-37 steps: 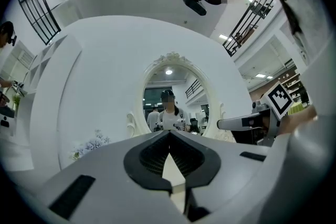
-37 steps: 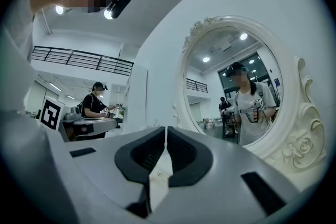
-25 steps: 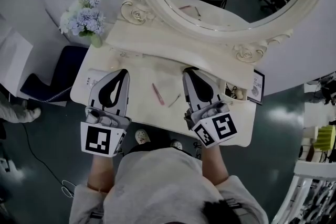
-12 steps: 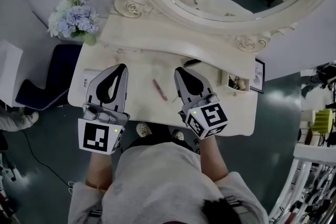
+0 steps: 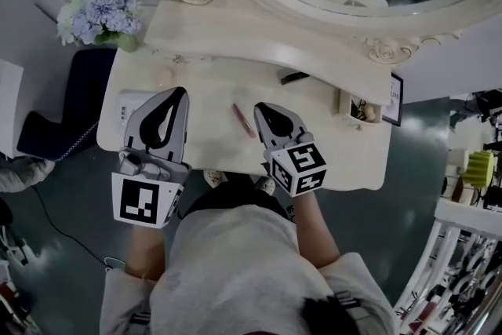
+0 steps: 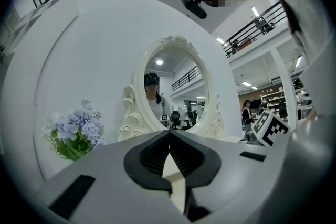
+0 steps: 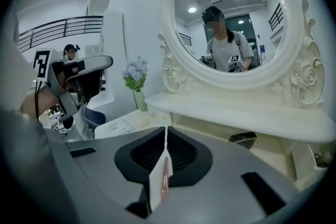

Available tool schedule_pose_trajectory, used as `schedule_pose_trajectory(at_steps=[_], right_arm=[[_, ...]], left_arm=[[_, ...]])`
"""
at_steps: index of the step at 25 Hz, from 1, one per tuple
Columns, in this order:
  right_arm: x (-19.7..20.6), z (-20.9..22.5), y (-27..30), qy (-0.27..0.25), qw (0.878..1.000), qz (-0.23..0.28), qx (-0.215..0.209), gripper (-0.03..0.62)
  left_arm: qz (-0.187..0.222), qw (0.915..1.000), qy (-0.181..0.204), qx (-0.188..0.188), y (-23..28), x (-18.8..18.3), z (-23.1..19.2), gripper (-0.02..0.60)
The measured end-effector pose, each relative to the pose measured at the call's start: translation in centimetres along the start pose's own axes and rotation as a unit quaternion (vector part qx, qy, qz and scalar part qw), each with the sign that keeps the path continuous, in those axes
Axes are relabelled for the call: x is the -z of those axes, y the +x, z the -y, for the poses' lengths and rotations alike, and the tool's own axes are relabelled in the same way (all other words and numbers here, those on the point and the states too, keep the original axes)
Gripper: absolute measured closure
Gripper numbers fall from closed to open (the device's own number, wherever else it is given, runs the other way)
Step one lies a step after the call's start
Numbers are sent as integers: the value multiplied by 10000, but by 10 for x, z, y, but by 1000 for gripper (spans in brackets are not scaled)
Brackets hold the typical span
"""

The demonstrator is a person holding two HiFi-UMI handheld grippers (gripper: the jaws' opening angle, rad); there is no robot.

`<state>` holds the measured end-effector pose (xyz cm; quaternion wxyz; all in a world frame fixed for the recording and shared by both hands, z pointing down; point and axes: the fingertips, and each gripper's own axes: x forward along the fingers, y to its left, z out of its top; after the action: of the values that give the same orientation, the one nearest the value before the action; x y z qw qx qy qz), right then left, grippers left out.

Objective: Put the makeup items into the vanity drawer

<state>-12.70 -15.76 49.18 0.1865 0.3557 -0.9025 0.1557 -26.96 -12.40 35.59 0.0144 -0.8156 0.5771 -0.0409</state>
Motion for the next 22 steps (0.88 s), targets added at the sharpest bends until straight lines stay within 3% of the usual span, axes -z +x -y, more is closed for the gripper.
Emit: schedule_pose_trajectory(at_steps=[8, 16, 19, 22], right_arm=[[47, 1, 12, -28, 9971, -753, 37, 568], [96, -4, 29, -211, 9848, -1721, -33, 565], [110, -6, 33, -267, 9794, -2000, -78, 499], [121, -6, 37, -300, 9751, -2197, -48, 493]], left_arm=[[-68, 9999, -102, 83, 3, 13, 1, 568], [-95, 9998, -152, 34, -2, 16, -2, 568], [-54, 9998, -194, -24, -4, 16, -5, 568], [-1, 9997, -247, -80, -6, 15, -8, 568]])
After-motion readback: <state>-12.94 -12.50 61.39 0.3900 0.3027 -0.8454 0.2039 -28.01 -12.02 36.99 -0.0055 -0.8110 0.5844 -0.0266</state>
